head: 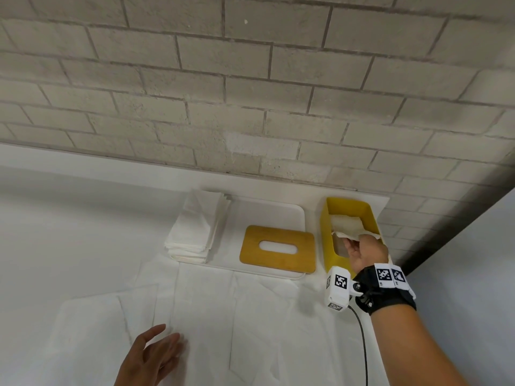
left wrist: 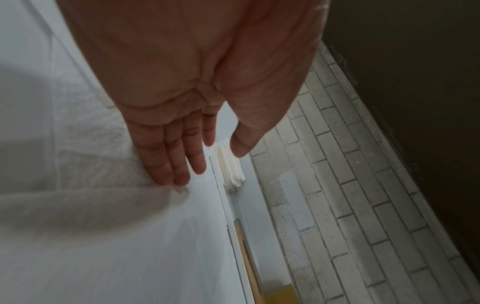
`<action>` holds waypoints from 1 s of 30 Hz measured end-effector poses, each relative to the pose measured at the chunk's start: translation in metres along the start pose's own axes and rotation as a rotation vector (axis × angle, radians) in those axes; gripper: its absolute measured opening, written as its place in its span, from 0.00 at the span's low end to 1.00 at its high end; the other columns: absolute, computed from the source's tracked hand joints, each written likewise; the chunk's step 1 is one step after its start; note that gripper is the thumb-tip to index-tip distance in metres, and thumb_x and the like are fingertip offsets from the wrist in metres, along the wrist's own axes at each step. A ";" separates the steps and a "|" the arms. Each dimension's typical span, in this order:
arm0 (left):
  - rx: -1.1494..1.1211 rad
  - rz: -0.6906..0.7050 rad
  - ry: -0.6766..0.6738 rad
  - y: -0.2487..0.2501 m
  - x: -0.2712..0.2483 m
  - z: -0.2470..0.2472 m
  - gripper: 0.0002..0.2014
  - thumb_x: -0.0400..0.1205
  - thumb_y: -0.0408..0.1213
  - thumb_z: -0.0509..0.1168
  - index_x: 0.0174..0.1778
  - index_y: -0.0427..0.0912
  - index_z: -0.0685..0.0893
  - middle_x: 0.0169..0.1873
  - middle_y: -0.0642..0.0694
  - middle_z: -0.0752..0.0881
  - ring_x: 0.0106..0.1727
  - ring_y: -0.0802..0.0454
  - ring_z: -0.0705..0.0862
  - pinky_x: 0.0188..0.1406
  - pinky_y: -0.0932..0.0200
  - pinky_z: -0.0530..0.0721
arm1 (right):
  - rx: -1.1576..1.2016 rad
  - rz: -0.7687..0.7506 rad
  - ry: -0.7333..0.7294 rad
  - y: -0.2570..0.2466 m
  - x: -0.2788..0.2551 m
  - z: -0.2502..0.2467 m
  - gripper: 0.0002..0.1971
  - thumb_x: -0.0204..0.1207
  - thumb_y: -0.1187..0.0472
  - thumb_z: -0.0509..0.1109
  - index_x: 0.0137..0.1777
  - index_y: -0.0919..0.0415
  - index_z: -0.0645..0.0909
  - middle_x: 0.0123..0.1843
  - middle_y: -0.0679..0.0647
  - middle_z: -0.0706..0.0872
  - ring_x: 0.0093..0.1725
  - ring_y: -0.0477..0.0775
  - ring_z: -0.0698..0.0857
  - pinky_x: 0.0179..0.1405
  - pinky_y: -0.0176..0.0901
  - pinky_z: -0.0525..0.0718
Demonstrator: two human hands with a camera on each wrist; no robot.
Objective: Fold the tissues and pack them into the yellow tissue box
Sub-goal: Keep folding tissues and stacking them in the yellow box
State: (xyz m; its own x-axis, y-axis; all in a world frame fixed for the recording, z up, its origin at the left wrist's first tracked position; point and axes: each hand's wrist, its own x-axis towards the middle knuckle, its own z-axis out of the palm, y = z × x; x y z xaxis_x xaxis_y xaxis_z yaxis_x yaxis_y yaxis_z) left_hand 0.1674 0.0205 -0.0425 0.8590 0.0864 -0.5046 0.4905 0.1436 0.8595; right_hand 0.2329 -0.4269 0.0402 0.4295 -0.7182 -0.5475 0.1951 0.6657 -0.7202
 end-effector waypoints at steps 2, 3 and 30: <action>0.026 0.002 -0.001 -0.001 0.002 -0.001 0.09 0.88 0.24 0.63 0.62 0.37 0.82 0.49 0.33 0.93 0.56 0.32 0.89 0.65 0.37 0.83 | 0.008 -0.015 -0.033 -0.005 -0.017 -0.005 0.19 0.84 0.74 0.61 0.75 0.73 0.74 0.68 0.68 0.81 0.54 0.61 0.84 0.54 0.50 0.89; 0.048 0.007 -0.007 -0.002 0.002 -0.001 0.09 0.87 0.25 0.64 0.60 0.38 0.83 0.52 0.32 0.92 0.56 0.33 0.90 0.61 0.39 0.86 | 0.006 -0.038 -0.043 -0.007 -0.024 -0.011 0.18 0.83 0.73 0.64 0.73 0.74 0.75 0.64 0.66 0.81 0.57 0.61 0.85 0.57 0.51 0.90; 1.237 0.522 -0.607 -0.028 -0.059 0.116 0.19 0.88 0.51 0.62 0.75 0.55 0.79 0.66 0.56 0.86 0.63 0.55 0.84 0.66 0.57 0.81 | -1.398 -0.187 -0.185 0.103 -0.126 -0.139 0.41 0.78 0.53 0.76 0.85 0.58 0.58 0.76 0.66 0.75 0.75 0.67 0.75 0.71 0.51 0.74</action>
State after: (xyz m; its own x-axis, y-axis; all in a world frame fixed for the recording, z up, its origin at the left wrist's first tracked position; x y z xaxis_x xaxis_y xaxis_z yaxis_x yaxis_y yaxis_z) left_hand 0.1203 -0.1027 -0.0275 0.7492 -0.6000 -0.2804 -0.3451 -0.7150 0.6080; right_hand 0.0767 -0.2959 -0.0246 0.6237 -0.6629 -0.4142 -0.7095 -0.2577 -0.6559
